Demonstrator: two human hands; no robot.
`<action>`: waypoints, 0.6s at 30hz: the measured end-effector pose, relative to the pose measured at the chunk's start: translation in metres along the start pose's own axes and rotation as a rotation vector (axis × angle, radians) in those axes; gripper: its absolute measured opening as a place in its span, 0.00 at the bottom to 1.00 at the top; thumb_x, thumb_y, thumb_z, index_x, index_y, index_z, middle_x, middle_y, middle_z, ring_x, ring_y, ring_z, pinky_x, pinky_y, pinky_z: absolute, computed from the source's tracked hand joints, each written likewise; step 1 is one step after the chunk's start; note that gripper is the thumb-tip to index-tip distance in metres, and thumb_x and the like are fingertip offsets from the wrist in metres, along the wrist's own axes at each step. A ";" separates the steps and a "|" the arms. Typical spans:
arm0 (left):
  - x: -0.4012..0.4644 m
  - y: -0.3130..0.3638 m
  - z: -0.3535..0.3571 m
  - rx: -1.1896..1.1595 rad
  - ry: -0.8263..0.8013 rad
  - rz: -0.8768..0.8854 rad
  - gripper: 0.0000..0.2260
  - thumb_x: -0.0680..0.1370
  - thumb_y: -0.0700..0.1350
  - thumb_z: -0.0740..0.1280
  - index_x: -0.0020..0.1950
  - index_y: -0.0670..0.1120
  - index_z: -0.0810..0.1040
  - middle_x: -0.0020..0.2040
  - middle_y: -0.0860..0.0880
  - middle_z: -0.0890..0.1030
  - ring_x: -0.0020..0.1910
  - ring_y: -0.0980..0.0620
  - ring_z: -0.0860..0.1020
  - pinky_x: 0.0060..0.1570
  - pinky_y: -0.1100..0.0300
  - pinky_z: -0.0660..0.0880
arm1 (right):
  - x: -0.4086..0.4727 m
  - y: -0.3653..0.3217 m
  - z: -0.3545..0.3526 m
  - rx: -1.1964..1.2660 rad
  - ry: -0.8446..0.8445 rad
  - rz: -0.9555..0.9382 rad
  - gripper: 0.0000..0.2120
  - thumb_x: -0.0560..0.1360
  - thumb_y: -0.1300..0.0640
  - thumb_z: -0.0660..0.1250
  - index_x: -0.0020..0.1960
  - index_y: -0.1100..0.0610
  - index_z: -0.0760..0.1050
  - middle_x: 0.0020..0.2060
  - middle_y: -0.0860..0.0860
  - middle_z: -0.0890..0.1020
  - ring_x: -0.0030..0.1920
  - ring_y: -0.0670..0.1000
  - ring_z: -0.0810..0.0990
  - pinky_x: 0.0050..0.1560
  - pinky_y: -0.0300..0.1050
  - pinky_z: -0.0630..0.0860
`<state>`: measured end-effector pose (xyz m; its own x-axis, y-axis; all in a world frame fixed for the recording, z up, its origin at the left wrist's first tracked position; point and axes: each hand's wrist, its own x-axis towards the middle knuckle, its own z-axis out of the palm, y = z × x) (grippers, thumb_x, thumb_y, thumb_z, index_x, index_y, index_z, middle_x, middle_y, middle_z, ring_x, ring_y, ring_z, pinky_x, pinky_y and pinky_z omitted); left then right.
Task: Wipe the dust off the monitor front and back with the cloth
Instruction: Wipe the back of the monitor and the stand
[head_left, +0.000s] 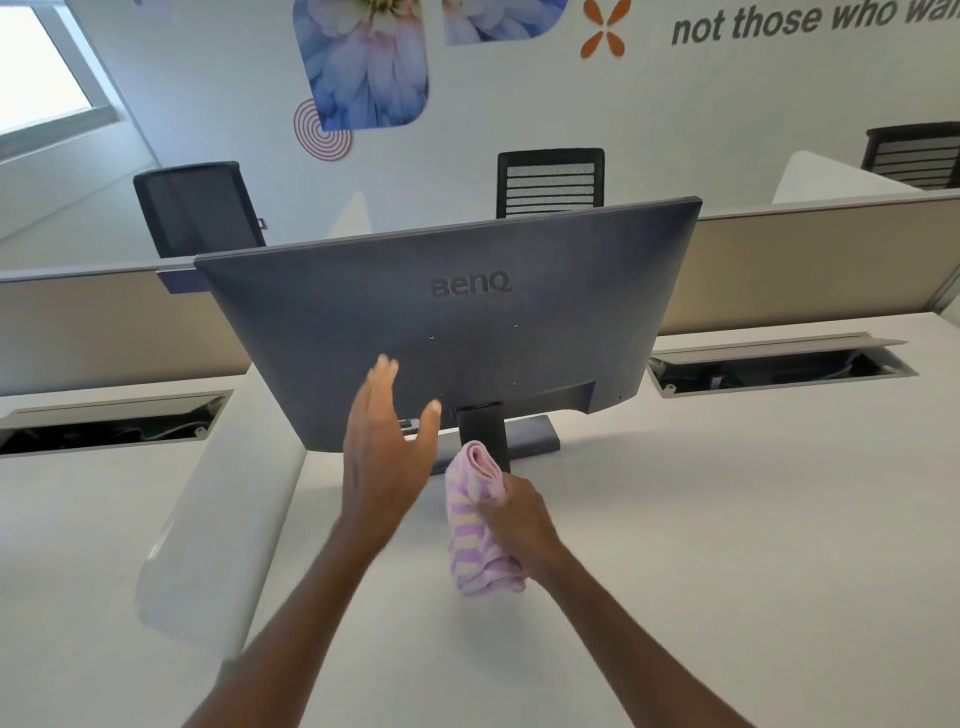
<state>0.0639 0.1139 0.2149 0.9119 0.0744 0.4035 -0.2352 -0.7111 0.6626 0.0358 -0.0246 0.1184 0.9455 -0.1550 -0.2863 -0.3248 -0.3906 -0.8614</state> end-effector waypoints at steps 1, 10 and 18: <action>-0.015 -0.007 0.003 -0.032 -0.045 -0.141 0.29 0.79 0.51 0.68 0.76 0.44 0.64 0.76 0.46 0.67 0.74 0.46 0.66 0.69 0.53 0.65 | -0.003 -0.005 0.007 -0.032 0.034 -0.049 0.10 0.79 0.56 0.62 0.56 0.59 0.77 0.46 0.51 0.81 0.44 0.52 0.79 0.38 0.32 0.74; -0.050 -0.073 0.046 -0.595 -0.206 -0.959 0.14 0.80 0.53 0.65 0.58 0.44 0.77 0.53 0.42 0.83 0.50 0.43 0.82 0.55 0.48 0.80 | -0.019 -0.022 0.062 -0.081 -0.253 -0.261 0.16 0.78 0.59 0.65 0.66 0.58 0.72 0.56 0.55 0.81 0.56 0.53 0.80 0.54 0.43 0.77; -0.013 -0.055 0.085 -0.407 -0.072 -0.844 0.17 0.83 0.55 0.59 0.60 0.43 0.76 0.55 0.43 0.81 0.52 0.46 0.79 0.58 0.54 0.76 | -0.009 0.017 0.011 0.036 -0.059 -0.103 0.14 0.77 0.59 0.67 0.62 0.56 0.77 0.57 0.50 0.81 0.56 0.48 0.79 0.52 0.34 0.73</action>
<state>0.0932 0.0929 0.1193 0.8499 0.4007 -0.3423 0.4264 -0.1411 0.8935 0.0223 -0.0202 0.1019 0.9738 -0.0615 -0.2191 -0.2262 -0.3683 -0.9018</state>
